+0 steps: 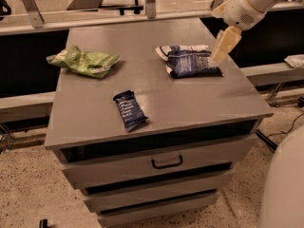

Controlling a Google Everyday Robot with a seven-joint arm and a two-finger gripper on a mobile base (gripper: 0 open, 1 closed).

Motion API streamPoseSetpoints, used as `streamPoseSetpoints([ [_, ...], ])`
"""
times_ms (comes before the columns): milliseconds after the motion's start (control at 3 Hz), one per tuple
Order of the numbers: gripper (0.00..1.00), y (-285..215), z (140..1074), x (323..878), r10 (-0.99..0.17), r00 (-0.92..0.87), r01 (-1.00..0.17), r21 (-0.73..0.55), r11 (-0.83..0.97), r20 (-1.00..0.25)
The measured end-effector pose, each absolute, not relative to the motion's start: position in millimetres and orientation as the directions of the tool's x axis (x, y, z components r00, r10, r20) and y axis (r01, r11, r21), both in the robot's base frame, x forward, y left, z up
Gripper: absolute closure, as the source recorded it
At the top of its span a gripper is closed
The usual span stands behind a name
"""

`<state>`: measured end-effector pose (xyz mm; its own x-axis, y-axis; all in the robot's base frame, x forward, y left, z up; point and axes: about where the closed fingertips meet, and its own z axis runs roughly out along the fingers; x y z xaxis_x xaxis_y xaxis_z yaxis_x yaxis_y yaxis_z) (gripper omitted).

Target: Move blue chip bag near green jalapeno chip bag

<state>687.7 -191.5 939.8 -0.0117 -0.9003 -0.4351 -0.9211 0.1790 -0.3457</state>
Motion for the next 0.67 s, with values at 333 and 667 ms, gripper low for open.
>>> streamPoseSetpoints([
  [333, 0.00, -182, 920, 698, -0.876, -0.067, -0.927, -0.295, 0.232, -0.478],
  [667, 0.00, -176, 899, 699, -0.858, -0.114, -0.932, -0.246, 0.267, -0.500],
])
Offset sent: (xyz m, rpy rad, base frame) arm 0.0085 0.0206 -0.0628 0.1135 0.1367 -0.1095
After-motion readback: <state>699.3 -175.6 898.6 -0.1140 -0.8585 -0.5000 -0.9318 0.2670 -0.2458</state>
